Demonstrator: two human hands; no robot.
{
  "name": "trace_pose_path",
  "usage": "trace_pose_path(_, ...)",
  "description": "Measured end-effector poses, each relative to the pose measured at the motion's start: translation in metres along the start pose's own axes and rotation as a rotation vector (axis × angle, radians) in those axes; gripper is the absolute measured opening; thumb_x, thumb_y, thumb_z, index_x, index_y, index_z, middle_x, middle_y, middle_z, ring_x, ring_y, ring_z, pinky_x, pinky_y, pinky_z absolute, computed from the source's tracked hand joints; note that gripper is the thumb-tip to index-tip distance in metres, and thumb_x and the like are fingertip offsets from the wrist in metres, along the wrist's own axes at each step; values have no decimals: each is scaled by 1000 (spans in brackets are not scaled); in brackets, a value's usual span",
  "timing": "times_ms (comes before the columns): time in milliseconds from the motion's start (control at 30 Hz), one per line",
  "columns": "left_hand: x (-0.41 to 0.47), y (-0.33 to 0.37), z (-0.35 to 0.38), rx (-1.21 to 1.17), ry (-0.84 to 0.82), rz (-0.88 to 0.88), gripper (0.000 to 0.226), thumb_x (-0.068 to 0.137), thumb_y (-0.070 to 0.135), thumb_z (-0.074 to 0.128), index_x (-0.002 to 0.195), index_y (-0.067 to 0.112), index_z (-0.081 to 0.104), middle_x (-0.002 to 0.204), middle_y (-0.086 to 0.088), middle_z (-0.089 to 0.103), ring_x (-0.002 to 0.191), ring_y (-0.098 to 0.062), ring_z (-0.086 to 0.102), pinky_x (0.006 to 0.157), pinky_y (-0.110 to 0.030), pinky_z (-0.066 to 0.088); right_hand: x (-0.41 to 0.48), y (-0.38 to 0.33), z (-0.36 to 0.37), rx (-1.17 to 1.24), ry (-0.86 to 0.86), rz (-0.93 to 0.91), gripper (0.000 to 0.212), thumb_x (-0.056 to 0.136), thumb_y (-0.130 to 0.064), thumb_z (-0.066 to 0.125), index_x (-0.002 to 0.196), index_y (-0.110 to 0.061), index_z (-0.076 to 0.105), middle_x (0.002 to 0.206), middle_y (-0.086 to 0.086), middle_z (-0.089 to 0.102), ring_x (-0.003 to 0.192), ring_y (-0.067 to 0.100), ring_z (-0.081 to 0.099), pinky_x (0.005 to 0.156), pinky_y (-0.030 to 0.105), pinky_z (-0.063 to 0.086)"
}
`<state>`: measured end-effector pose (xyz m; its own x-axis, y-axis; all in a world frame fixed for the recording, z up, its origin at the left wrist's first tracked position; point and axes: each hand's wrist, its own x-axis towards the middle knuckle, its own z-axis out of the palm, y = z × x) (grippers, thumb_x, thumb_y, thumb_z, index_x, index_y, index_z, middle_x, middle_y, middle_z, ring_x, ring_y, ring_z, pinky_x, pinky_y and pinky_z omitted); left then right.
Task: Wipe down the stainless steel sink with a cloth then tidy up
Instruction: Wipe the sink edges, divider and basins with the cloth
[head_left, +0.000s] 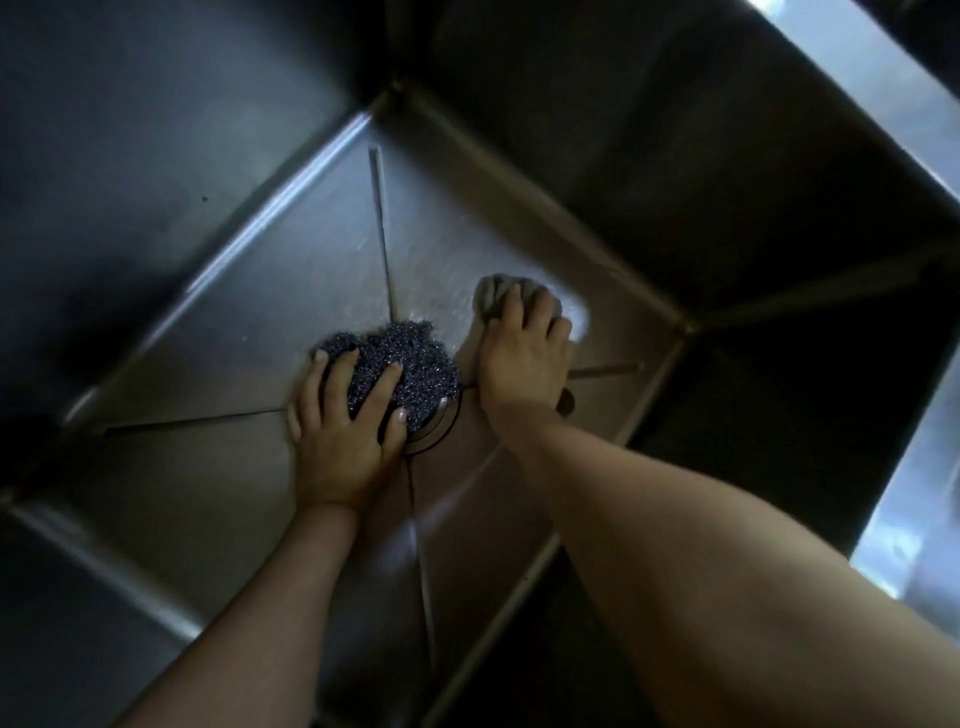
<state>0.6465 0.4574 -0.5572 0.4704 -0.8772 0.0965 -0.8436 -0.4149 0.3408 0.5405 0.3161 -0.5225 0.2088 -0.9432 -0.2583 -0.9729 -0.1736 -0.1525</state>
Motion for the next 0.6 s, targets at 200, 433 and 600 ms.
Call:
trace_pose_path(200,-1,-2,1,38,-7,11,40,86,42,39,124,34,45,133,-14,48,130,-32,29,96,-52,33,45,24,-16,-30,68,151,43,98,-31,33,139,-18,34,144,16,31,123,35,33,97,42,29)
trace_pose_path(433,-1,-1,0,14,-1,7,41,83,40,40,123,32,46,133,-15,48,130,-32,28,97,-53,32,-4,34,-7,25,74,379,44,98,-29,32,140,-14,30,142,19,27,126,37,29,101,43,21)
trace_pose_path(600,-1,0,-1,5,7,8,41,83,39,40,123,32,46,133,-15,47,131,-32,28,97,-52,32,-6,27,-6,-71,-17,110,46,99,-24,30,145,-16,25,150,17,19,125,36,29,98,41,23)
